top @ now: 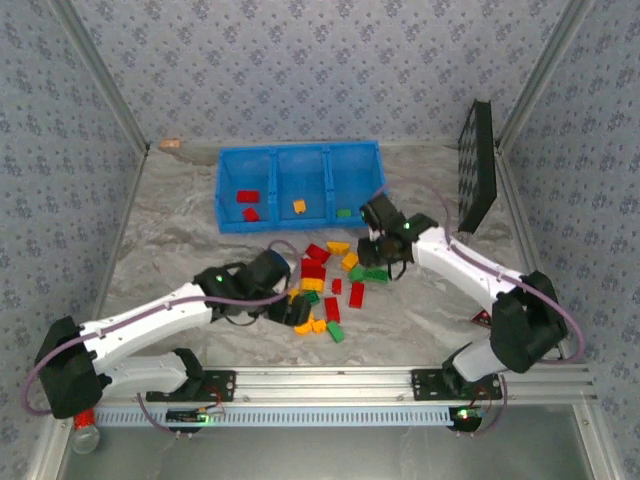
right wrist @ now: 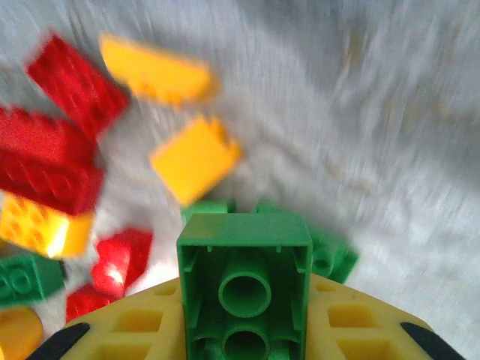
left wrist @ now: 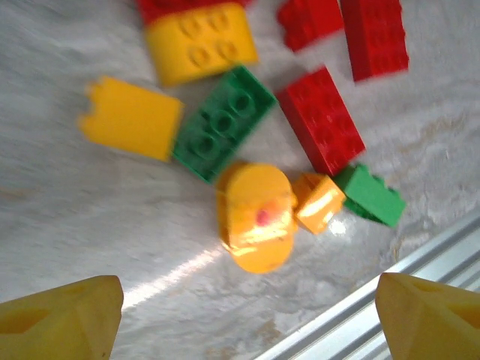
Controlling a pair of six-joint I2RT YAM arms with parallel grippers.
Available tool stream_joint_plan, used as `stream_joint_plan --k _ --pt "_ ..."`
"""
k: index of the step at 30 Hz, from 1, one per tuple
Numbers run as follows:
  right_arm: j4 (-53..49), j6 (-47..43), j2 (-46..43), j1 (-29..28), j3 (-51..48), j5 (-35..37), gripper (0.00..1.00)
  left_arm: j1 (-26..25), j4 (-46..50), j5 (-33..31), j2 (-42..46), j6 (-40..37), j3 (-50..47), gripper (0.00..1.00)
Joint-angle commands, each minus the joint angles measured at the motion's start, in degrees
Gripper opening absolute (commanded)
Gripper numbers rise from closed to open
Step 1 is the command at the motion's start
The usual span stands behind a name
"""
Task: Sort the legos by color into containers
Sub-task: Place the lego in the container.
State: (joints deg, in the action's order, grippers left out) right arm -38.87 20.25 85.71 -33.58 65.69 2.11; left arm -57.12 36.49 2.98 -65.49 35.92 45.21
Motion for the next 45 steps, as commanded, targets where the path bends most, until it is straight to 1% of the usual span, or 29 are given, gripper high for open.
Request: stream_joint_plan --k 1,3,6,10,12,17,21,23,25,28,31,35,41,45 --pt "0.68 -9.41 5.07 2.35 9.12 -0.21 0.25 -4.04 -4.4 -5.26 -3.43 6.97 0.42 0.87" --pt "2.7 -10.46 8.6 3.57 13.24 0.63 0.24 -5.88 -3.86 -6.36 -6.05 6.73 1.81 0.87" --pt "7.35 -11.73 13.13 5.07 17.66 0.59 0.24 -6.67 -4.7 -6.05 -8.92 8.57 2.34 0.87" --pt "9.15 -13.59 20.77 6.9 24.52 0.35 0.24 -7.65 -6.17 -5.29 -11.46 11.75 1.82 0.86" --pt "10.18 -13.83 24.25 7.87 26.81 -0.46 0.25 -7.74 -6.31 -4.97 -12.43 12.87 1.72 0.85" --pt "10.98 -13.68 33.05 10.21 32.66 -2.2 0.26 -7.65 -3.99 -6.7 -14.02 14.09 3.32 0.84" --pt "11.97 -13.48 37.63 11.4 35.66 -2.18 0.26 -7.41 -2.23 -7.75 -15.38 14.61 4.77 0.82" --pt "12.41 -13.64 39.26 11.57 36.69 -2.32 0.28 -7.06 -1.84 -7.43 -16.3 14.07 5.68 0.8" --pt "12.29 -13.92 40.45 11.69 37.71 -2.25 0.31 -6.33 -1.19 -6.84 -17.43 13.98 6.35 0.78" --pt "12.41 -14.14 41.33 11.57 38.45 -2.74 0.36 -4.49 -0.44 -5.95 -18.56 14.99 6.08 0.71" --pt "12.73 -14.34 41.42 11.6 38.46 -3.05 0.38 -2.89 -1.0 -4.71 -18.79 15.97 5.0 0.69" --pt "13.46 -14.41 40.14 11.2 36.86 -2.76 0.41 -1.05 -1.09 -3.77 -19.22 16.89 4.87 0.67" --pt "13.27 -14.6 38.19 11.08 35.13 -1.76 0.51 -0.31 -3.21 -0.88 -21.42 15.38 5.5 0.68" --pt "13.91 -14.02 36.54 11.0 33.36 -1.34 0.51 -0.36 -4.26 0.7 -22.27 14.9 5.36 0.68"
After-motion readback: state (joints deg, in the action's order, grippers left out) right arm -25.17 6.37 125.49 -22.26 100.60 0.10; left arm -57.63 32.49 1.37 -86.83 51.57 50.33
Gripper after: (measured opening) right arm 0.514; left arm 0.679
